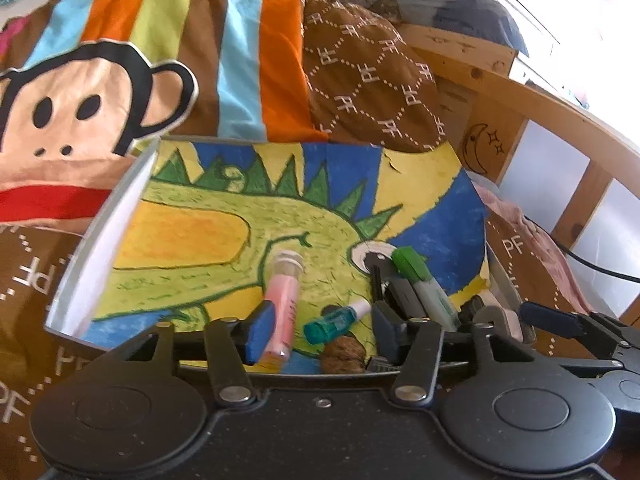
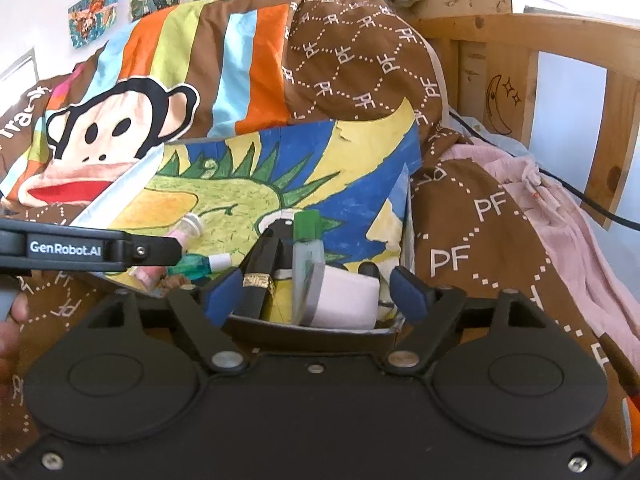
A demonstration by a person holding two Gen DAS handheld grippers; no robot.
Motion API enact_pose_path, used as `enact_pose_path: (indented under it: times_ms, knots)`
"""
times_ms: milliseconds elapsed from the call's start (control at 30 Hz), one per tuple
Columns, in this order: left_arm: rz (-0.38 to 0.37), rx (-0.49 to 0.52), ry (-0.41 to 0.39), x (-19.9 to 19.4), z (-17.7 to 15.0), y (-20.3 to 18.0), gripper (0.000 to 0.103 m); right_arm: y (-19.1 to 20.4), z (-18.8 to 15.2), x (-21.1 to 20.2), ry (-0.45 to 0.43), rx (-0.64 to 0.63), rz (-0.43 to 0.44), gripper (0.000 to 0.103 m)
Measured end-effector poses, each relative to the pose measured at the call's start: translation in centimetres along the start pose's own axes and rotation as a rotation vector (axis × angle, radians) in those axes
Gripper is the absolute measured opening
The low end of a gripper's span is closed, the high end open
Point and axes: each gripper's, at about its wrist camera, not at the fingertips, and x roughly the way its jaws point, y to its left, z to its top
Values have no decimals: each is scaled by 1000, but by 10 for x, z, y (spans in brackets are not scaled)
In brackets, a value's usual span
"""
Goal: Organize rigid objects
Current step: 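Lower the teal bottle into the tray and open the left tool while the right tool releases the charger, then lift both open tools up and away from the tray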
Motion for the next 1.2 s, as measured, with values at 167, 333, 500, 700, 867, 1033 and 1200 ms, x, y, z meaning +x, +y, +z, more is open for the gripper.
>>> enact_pose_path:
  times_ms: [167, 333, 500, 700, 867, 1033, 1200]
  knots:
    - [17, 7, -27, -17, 2, 2, 69, -1, 6, -13, -28, 12, 3, 88]
    - [37, 14, -58, -36, 7, 1, 88, 1, 13, -29, -60, 18, 25, 102]
    - [58, 10, -104, -60, 13, 3, 102, 6, 19, -44, -75, 18, 39, 102]
    - [87, -17, -149, -90, 8, 8, 102, 10, 24, -73, -88, 35, 42, 103]
    - [104, -12, -180, -118, -7, 10, 102, 17, 23, -105, -103, 27, 27, 103]
    - [109, -10, -199, -151, -28, 12, 102, 27, 13, -142, -142, 15, 4, 103]
    - [115, -19, -234, -183, -54, 15, 102, 40, -7, -181, -186, 9, -55, 103]
